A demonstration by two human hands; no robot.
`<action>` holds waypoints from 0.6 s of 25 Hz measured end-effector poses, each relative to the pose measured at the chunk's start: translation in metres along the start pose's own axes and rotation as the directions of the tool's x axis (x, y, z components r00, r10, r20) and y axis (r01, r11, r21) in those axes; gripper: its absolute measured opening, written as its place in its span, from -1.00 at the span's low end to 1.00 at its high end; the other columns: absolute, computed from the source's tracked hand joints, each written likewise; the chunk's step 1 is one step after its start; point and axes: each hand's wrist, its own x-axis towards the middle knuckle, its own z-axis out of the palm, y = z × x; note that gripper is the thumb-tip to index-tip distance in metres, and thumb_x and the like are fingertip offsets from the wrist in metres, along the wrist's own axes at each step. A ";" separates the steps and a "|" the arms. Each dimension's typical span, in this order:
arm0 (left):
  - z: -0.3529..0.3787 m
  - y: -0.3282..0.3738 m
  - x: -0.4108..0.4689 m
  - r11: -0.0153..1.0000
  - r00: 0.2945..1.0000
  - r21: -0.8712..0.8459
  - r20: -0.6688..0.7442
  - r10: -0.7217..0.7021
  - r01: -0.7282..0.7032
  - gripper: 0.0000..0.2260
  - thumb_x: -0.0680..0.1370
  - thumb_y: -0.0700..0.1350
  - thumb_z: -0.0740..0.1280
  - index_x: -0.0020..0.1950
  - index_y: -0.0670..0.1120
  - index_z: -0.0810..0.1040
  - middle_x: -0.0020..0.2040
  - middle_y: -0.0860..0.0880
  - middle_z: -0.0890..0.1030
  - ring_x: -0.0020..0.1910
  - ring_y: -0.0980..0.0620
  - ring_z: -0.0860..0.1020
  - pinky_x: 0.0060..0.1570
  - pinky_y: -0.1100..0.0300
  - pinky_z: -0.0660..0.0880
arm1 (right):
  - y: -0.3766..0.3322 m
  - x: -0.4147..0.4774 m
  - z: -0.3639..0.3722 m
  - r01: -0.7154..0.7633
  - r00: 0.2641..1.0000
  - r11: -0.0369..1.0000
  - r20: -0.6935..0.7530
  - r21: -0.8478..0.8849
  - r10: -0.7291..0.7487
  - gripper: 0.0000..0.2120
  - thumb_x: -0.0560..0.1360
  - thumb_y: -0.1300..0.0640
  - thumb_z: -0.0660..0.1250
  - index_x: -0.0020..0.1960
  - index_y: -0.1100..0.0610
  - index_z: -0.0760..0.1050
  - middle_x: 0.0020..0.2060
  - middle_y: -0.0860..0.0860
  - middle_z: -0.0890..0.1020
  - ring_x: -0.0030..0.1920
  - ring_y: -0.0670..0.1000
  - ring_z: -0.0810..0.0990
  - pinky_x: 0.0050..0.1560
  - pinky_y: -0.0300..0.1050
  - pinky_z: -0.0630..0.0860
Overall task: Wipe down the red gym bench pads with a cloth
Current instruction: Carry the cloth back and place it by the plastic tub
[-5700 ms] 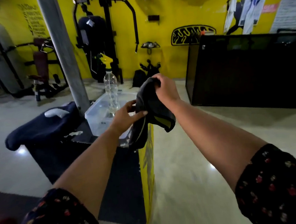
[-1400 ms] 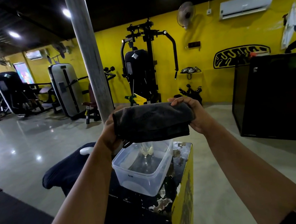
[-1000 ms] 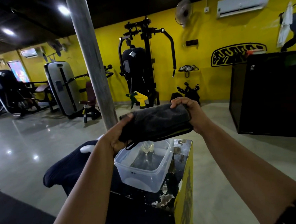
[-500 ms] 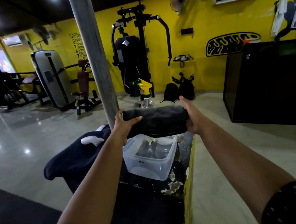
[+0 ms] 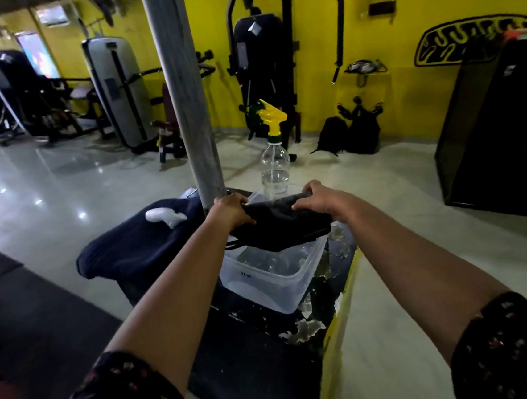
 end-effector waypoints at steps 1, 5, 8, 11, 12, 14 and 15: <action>-0.002 0.006 0.003 0.998 0.999 0.065 0.039 -0.020 0.017 -0.40 0.45 -0.05 0.51 0.46 0.02 0.38 0.38 -0.18 0.36 0.33 -0.18 0.39 0.31 0.04 0.43 | 0.000 0.008 -0.001 -0.027 0.996 1.000 0.080 0.000 0.027 -0.57 0.48 0.03 0.42 0.23 0.19 0.37 -0.02 0.15 0.53 -0.05 0.15 0.58 -0.17 -0.04 0.57; -0.007 0.019 0.007 0.947 0.986 0.320 0.144 -0.088 0.037 -0.48 0.42 -0.09 0.53 0.35 0.03 0.49 0.36 -0.13 0.37 0.30 -0.15 0.42 0.30 0.03 0.43 | -0.004 0.023 -0.005 -0.008 0.932 0.998 0.361 -0.067 0.032 -0.89 0.54 0.20 0.35 -0.04 0.25 0.47 -0.23 0.13 0.59 -0.30 0.05 0.62 -0.44 -0.17 0.56; -0.001 0.028 0.002 0.910 0.966 0.391 0.151 -0.211 0.138 -0.44 0.40 0.01 0.55 0.36 0.03 0.48 0.36 -0.14 0.33 0.26 -0.15 0.43 0.29 0.02 0.44 | -0.001 0.045 0.001 0.067 0.914 0.987 0.407 -0.143 -0.003 -0.89 0.51 0.27 0.38 0.01 0.28 0.51 -0.18 0.14 0.63 -0.20 0.08 0.64 -0.25 -0.09 0.63; 0.018 0.034 -0.012 0.870 0.945 0.417 0.070 -0.320 0.263 -0.25 0.45 0.07 0.50 0.52 -0.17 0.27 0.47 -0.21 0.19 0.32 -0.17 0.41 0.26 0.06 0.43 | 0.001 0.067 0.002 0.112 0.889 0.981 0.457 -0.157 -0.028 -0.87 0.48 0.26 0.42 0.01 0.26 0.56 -0.20 0.14 0.65 -0.20 0.08 0.64 -0.15 -0.06 0.59; 0.027 0.037 -0.020 0.855 0.943 0.424 0.006 -0.332 0.298 -0.28 0.48 0.05 0.47 0.51 -0.20 0.25 0.48 -0.22 0.18 0.36 -0.19 0.38 0.18 0.08 0.42 | 0.000 0.072 -0.001 0.156 0.885 0.973 0.461 -0.168 -0.063 -0.90 0.47 0.25 0.43 -0.03 0.23 0.57 -0.23 0.13 0.63 -0.22 0.07 0.62 -0.14 -0.07 0.57; 0.048 0.036 -0.024 0.808 0.924 0.467 -0.054 -0.380 0.359 -0.45 0.55 -0.03 0.40 0.45 -0.20 0.30 0.46 -0.13 0.28 0.36 -0.16 0.39 0.00 0.13 0.34 | -0.002 0.080 -0.004 0.202 0.863 0.965 0.496 -0.166 -0.096 -0.86 0.48 0.26 0.41 0.03 0.26 0.59 -0.22 0.13 0.62 -0.17 0.09 0.60 0.03 -0.02 0.56; 0.056 0.038 -0.029 0.787 0.914 0.492 -0.045 -0.404 0.372 -0.49 0.57 -0.07 0.36 0.45 -0.19 0.30 0.45 -0.12 0.32 0.34 -0.14 0.40 -0.03 0.14 0.32 | -0.002 0.082 -0.002 0.219 0.840 0.963 0.532 -0.159 -0.103 -0.80 0.49 0.28 0.40 0.11 0.28 0.58 -0.18 0.13 0.63 -0.14 0.09 0.61 0.09 -0.01 0.55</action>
